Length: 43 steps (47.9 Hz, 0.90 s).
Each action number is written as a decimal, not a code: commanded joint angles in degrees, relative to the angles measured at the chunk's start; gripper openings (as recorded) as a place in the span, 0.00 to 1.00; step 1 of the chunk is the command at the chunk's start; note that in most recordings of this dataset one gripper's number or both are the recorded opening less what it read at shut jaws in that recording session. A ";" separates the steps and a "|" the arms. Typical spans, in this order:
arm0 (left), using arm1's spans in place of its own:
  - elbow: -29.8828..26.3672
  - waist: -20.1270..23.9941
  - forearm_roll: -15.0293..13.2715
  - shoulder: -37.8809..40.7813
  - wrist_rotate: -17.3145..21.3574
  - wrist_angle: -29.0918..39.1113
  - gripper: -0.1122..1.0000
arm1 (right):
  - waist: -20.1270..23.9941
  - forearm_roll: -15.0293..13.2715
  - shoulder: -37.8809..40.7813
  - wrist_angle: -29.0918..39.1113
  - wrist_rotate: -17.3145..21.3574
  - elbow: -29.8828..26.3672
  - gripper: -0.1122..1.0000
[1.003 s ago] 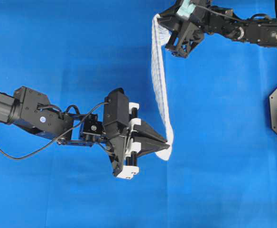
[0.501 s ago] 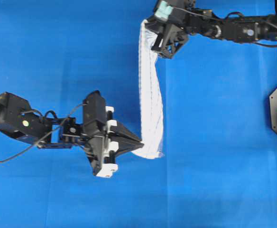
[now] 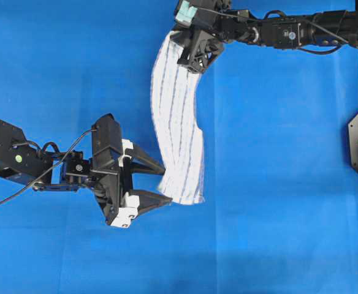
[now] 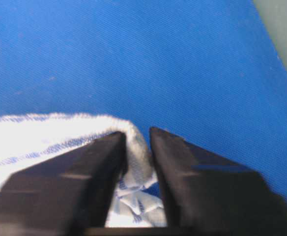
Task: Fold the blue towel.
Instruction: 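Lay the towel down lengthwise and open both grippers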
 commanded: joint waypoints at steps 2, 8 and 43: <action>-0.97 -0.35 -0.09 -1.58 0.00 -0.44 0.91 | 0.79 -1.93 -0.88 0.09 -0.09 -1.32 0.53; -0.62 -0.44 -0.09 -2.37 -0.44 -0.09 0.93 | 0.88 -4.31 -1.14 0.00 -0.09 -1.23 0.86; 12.39 4.39 0.79 -27.16 6.15 14.85 0.93 | 0.88 -7.12 -14.85 1.58 0.09 4.66 0.93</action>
